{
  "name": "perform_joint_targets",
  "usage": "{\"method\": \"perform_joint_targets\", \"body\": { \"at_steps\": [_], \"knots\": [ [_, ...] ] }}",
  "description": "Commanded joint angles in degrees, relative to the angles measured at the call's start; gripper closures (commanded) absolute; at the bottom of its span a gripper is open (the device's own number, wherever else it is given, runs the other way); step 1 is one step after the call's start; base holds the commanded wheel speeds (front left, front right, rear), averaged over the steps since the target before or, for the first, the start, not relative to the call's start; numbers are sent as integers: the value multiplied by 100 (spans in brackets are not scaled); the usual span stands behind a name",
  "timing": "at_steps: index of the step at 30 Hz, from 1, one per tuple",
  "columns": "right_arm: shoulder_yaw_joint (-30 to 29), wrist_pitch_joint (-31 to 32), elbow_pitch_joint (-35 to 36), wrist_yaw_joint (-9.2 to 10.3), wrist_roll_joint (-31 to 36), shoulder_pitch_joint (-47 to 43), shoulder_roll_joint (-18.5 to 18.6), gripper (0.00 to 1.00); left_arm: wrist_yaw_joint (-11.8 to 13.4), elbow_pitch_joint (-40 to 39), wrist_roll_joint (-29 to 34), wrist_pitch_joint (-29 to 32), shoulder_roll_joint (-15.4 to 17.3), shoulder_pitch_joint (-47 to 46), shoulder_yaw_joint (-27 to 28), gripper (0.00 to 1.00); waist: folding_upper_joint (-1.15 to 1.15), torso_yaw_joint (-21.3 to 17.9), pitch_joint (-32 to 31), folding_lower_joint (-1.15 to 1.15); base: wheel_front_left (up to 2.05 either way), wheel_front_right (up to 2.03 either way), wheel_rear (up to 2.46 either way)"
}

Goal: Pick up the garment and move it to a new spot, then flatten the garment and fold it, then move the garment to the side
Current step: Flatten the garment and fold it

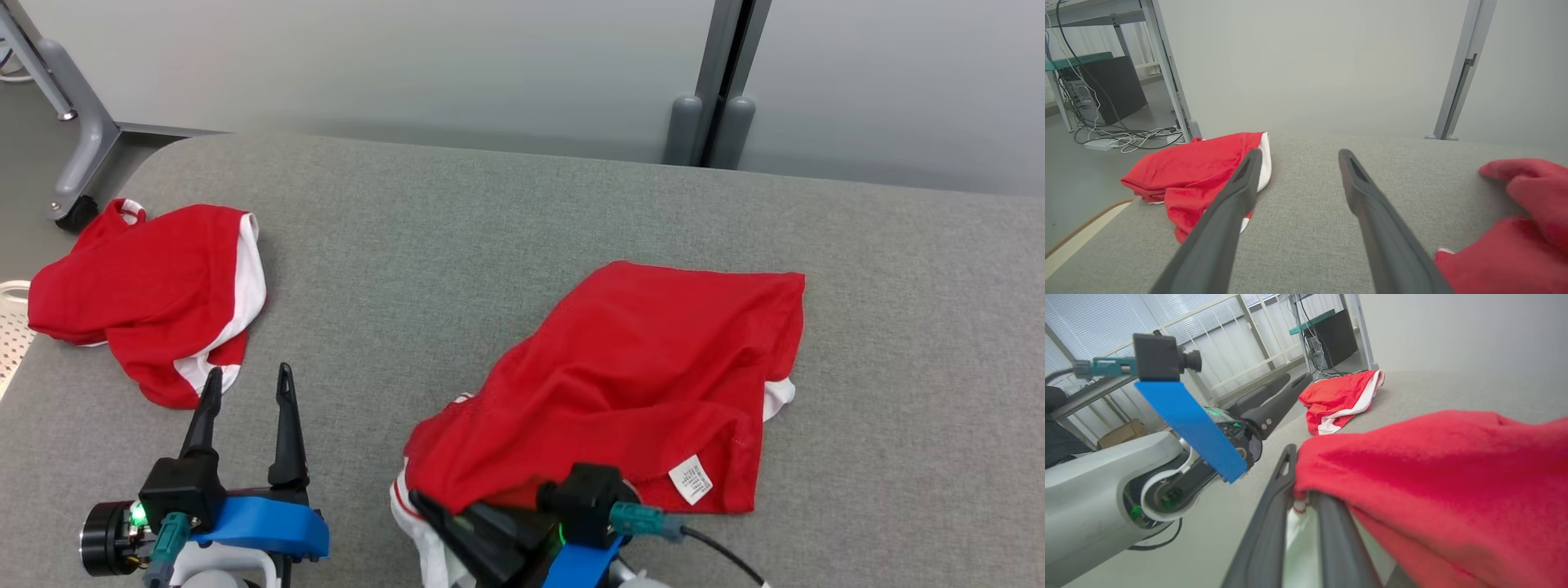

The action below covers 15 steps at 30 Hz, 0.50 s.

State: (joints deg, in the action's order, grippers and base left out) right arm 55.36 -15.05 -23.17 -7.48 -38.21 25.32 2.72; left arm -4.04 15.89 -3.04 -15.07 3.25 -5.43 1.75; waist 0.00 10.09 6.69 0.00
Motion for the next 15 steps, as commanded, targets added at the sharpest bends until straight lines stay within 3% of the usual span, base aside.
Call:
{"method": "perform_joint_targets", "body": {
  "at_steps": [1, 6, 15],
  "knots": [
    [225, -20, -153, -3, -126, 7, 29, 0, 26, 3, -22, -16, -11, -46, 6, 0, 0, 3, 4, 0, 0, 0, 0],
    [206, -21, -425, -3, -202, -75, 31, 0, 72, 17, -50, -15, -19, 38, 36, 0, 0, -101, -30, 0, 0, 0, 0],
    [-1138, -20, -586, -3, 331, -873, 33, 0, 93, 32, -44, -15, -20, 134, 72, 0, 0, -413, -173, 0, 0, 0, 0]
  ]
}}
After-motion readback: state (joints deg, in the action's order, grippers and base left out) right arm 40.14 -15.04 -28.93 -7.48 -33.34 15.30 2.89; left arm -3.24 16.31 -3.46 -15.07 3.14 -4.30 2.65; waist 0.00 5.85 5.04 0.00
